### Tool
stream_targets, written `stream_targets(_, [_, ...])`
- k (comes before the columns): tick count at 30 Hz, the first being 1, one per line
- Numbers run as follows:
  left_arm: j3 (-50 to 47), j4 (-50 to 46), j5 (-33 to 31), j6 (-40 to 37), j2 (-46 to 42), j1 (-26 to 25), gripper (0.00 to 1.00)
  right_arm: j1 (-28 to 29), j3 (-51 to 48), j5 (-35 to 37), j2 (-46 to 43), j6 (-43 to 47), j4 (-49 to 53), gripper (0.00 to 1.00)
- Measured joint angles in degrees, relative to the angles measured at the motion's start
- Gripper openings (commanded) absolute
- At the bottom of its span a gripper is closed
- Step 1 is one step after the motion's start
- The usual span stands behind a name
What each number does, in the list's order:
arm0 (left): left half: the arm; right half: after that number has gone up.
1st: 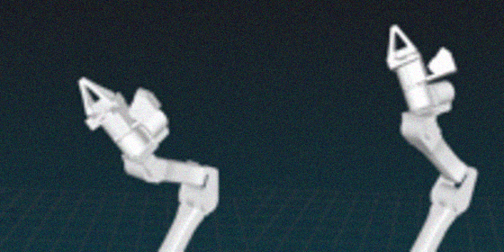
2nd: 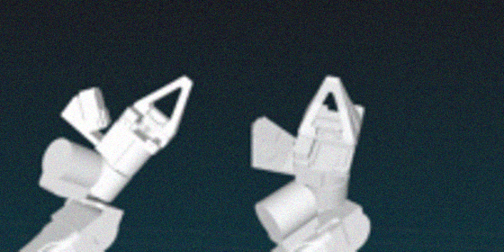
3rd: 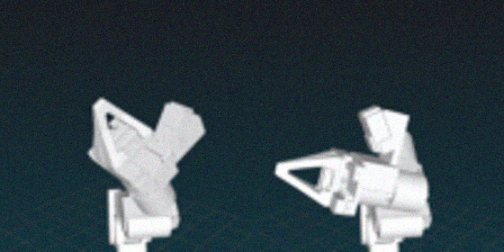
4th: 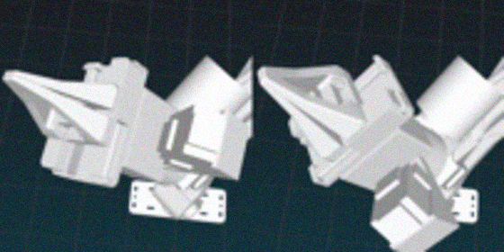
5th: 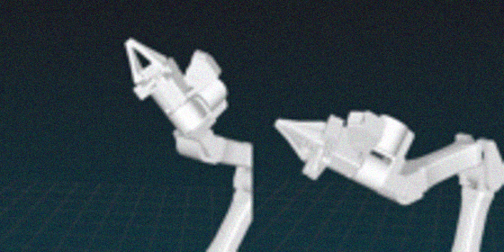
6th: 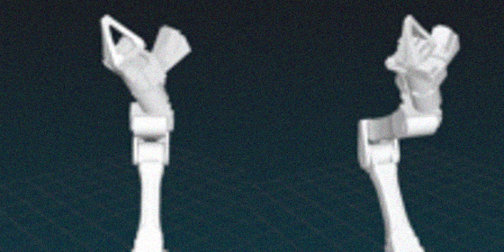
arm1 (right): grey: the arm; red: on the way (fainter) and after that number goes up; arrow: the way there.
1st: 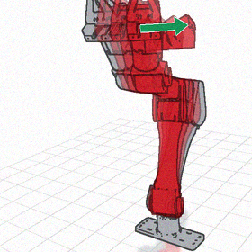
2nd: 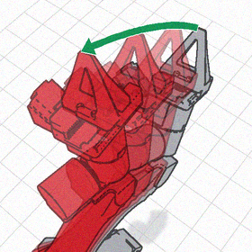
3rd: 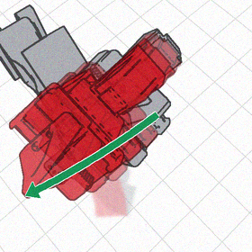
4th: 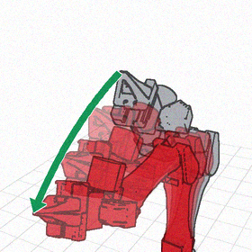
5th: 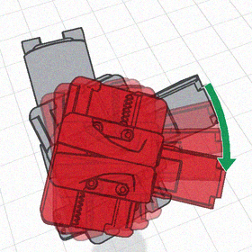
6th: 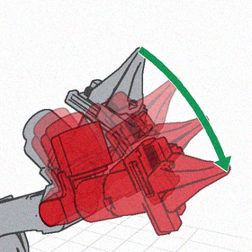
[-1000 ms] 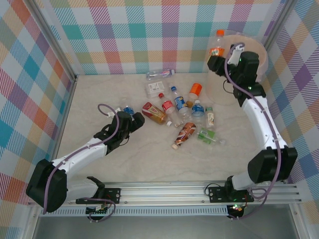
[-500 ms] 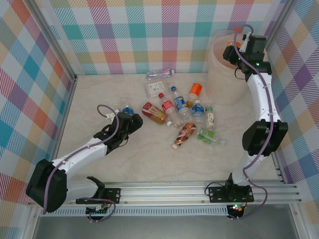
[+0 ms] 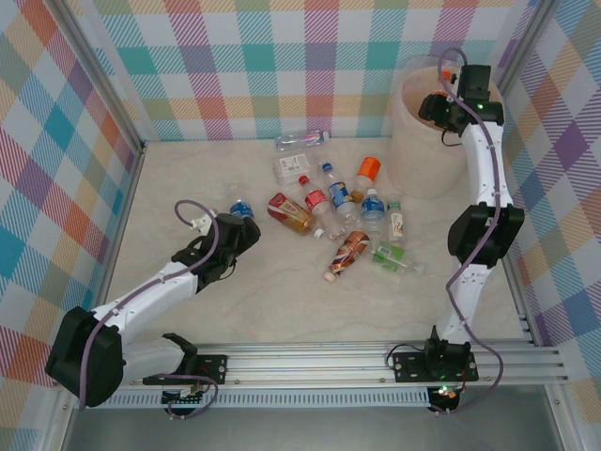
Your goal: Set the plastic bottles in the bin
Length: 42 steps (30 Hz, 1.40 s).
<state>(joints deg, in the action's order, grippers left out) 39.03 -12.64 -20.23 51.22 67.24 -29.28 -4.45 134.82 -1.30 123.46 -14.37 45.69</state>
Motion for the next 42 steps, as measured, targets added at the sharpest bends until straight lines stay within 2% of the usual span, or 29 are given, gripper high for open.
stream_targets(4, [0.0, -0.8, 0.0, 0.3, 0.0, 0.3, 1.00, 0.0, 0.9, -0.4, 0.6, -0.1, 0.9, 0.72])
stream_targets(18, [0.0, -0.8, 1.2, 0.4, 1.6, 0.7, 1.00, 0.0, 1.3, -0.7, 0.4, -0.2, 0.9, 0.80])
stream_targets(24, [0.0, -0.8, 2.8, 0.2, 3.6, 2.6, 1.00, 0.0, 1.3, -2.3, -2.1, -0.4, 0.5, 0.84])
stream_targets(28, [0.8, -0.7, 5.1, -1.7, 5.8, 4.6, 1.00, 0.0, 1.2, -4.6, -5.9, -0.1, -0.6, 0.90])
stream_targets(31, [3.2, -0.8, 7.3, -3.8, 9.5, 6.3, 1.00, 0.0, 0.7, -6.8, -9.5, -0.4, -2.1, 1.00])
stream_targets(36, [9.5, -0.8, 9.9, -7.7, 16.9, 7.4, 1.00, 0.0, -6.3, -11.7, -17.2, -0.6, -6.7, 1.00])
stream_targets(42, [15.4, -0.8, 10.6, -10.8, 23.3, 8.7, 1.00, 0.0, -21.0, -18.4, -26.8, -1.8, -13.4, 1.00])
